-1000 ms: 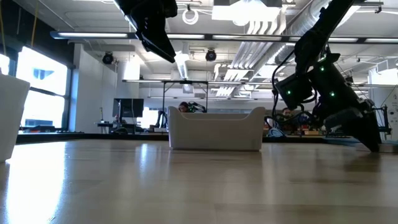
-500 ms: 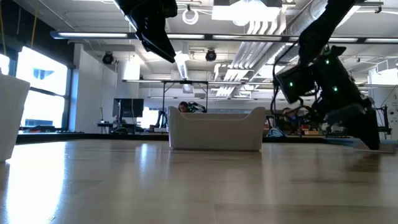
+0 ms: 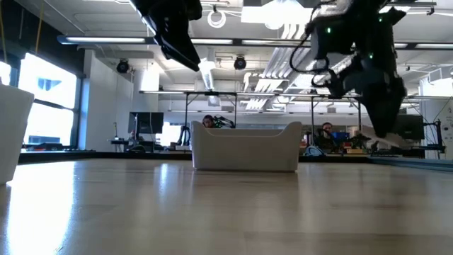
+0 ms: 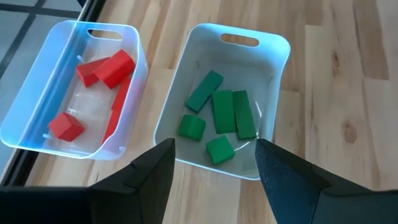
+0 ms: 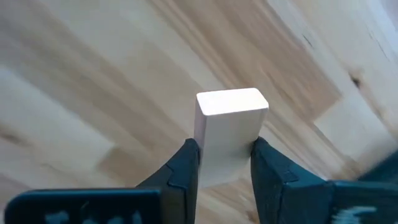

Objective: Sort & place blocks by color
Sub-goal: Put the brown rectangular block into the bottom white bin

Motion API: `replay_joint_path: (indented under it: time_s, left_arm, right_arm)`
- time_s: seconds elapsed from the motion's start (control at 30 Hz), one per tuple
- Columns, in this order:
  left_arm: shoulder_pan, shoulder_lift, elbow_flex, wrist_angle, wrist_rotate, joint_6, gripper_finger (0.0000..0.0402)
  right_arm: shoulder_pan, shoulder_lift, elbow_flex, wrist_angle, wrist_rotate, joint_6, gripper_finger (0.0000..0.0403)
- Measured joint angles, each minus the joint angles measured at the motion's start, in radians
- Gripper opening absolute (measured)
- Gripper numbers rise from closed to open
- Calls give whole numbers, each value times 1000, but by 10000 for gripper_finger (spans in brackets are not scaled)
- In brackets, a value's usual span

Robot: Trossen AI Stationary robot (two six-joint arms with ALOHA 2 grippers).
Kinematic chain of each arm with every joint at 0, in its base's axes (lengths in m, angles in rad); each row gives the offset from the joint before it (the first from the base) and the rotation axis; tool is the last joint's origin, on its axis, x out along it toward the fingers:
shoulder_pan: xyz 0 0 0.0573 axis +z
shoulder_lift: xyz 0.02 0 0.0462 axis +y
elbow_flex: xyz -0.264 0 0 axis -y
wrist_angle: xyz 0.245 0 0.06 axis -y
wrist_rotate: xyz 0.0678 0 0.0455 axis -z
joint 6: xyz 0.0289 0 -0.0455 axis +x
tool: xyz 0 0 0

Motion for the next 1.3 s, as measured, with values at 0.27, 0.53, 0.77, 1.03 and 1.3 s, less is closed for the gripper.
replay_joint_path:
  time_s: [0.27,0.53,0.77,1.03,1.3]
  left_arm:
    - [-2,0,0,10,125,48,209]
    - [-54,0,0,45,173,117,209]
    - [-126,0,0,57,173,191,209]
    - [-186,0,0,149,169,189,209]
    - [-204,0,0,210,164,131,209]
  right_arm:
    - [110,-22,80,115,8,-3,84]
    - [193,-22,151,292,33,-85,86]
    - [235,-22,197,452,33,-181,86]
    - [268,-22,206,655,32,-299,87]
    - [297,-22,206,830,33,-436,87]
